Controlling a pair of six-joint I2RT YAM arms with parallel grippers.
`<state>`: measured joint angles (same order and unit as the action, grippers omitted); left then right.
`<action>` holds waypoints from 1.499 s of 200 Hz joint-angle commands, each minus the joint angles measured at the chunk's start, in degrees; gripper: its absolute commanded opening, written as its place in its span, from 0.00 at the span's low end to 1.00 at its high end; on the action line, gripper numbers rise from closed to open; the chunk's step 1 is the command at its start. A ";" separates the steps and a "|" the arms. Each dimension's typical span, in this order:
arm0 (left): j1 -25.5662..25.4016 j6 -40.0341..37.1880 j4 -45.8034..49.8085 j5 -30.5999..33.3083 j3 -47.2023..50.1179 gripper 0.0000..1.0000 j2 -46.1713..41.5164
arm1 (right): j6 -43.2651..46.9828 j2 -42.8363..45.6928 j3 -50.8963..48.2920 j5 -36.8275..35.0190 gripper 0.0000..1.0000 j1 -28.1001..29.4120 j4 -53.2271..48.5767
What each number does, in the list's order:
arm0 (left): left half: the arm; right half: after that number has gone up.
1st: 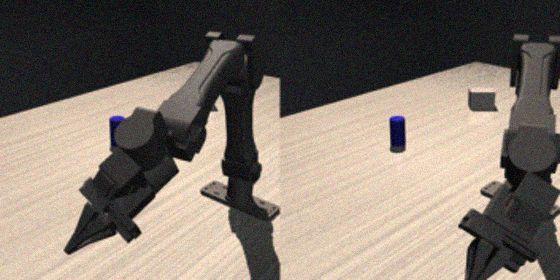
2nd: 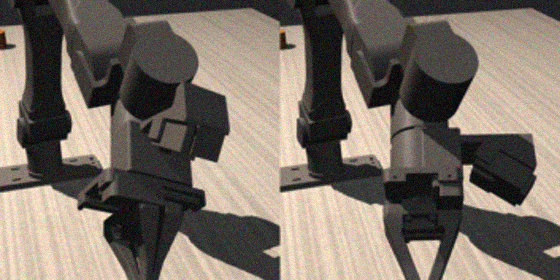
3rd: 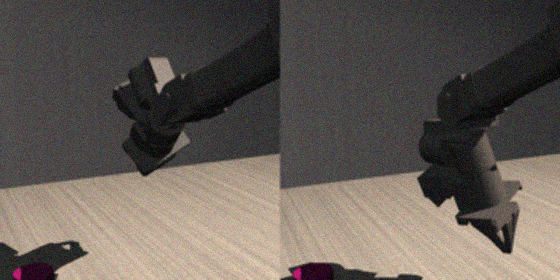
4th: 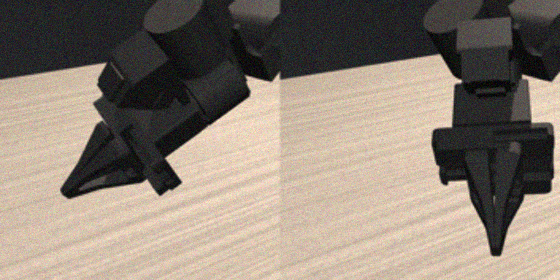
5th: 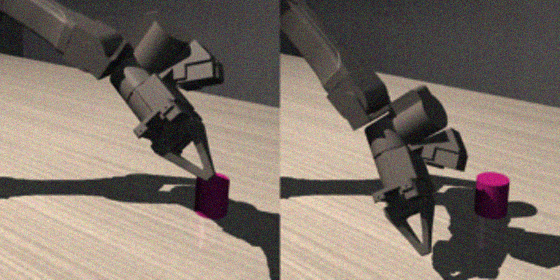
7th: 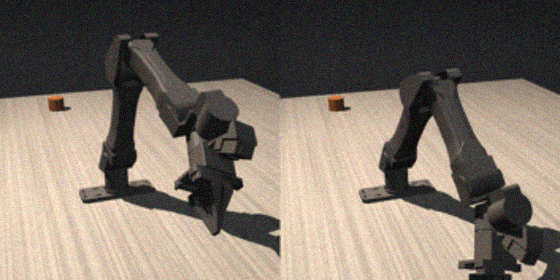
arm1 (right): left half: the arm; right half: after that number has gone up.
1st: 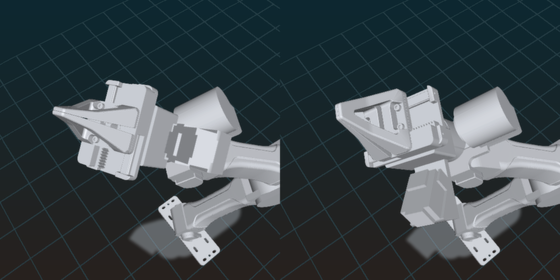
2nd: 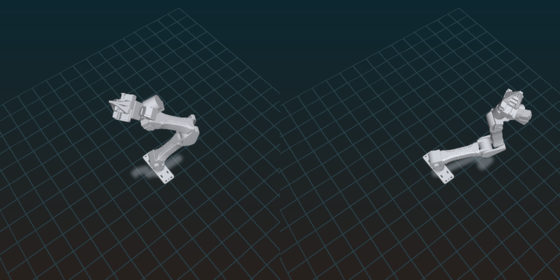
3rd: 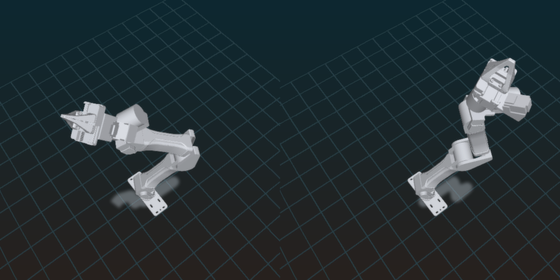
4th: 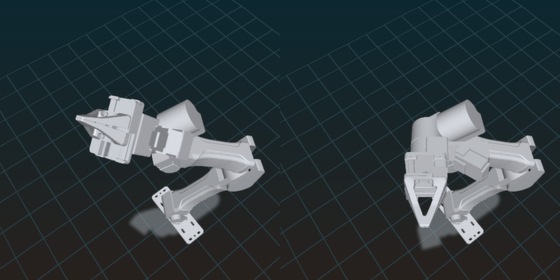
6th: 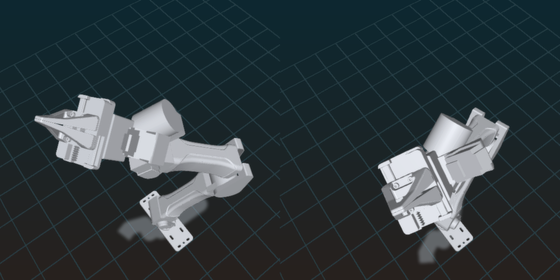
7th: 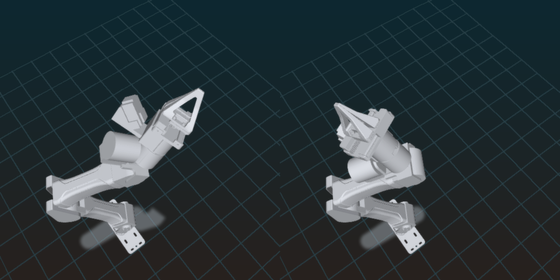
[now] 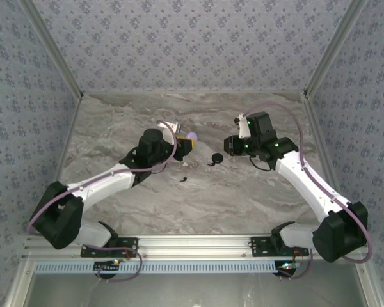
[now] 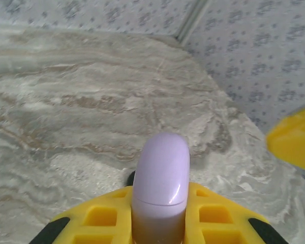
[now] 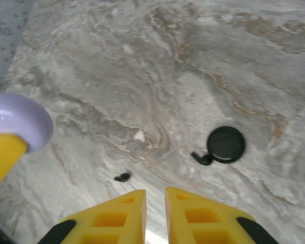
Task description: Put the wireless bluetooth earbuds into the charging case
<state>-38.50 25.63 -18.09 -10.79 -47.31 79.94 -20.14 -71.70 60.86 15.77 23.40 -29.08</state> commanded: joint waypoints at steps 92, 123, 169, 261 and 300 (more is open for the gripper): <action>4.39 0.38 24.93 1.19 -25.84 0.11 20.26 | -2.34 3.23 -5.27 -1.81 0.20 -1.42 -2.58; 5.44 0.82 25.19 -2.19 -31.24 0.11 26.22 | -2.83 3.23 -5.62 -1.78 0.20 -1.42 -2.38; 6.61 2.89 24.94 -4.46 -38.77 0.11 35.21 | -3.73 2.71 -5.95 -1.79 0.21 -1.43 -2.16; 7.44 3.73 27.99 -7.01 -53.68 0.11 49.53 | -4.57 -0.34 -5.13 -1.12 0.21 -1.42 -2.07; 8.22 4.63 29.45 -8.37 -59.02 0.11 54.48 | -4.71 -1.29 -4.35 -1.08 0.21 -1.29 -2.87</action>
<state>-31.11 29.17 9.43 -17.39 -102.17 131.81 -23.79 -72.55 55.31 14.52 22.35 -30.70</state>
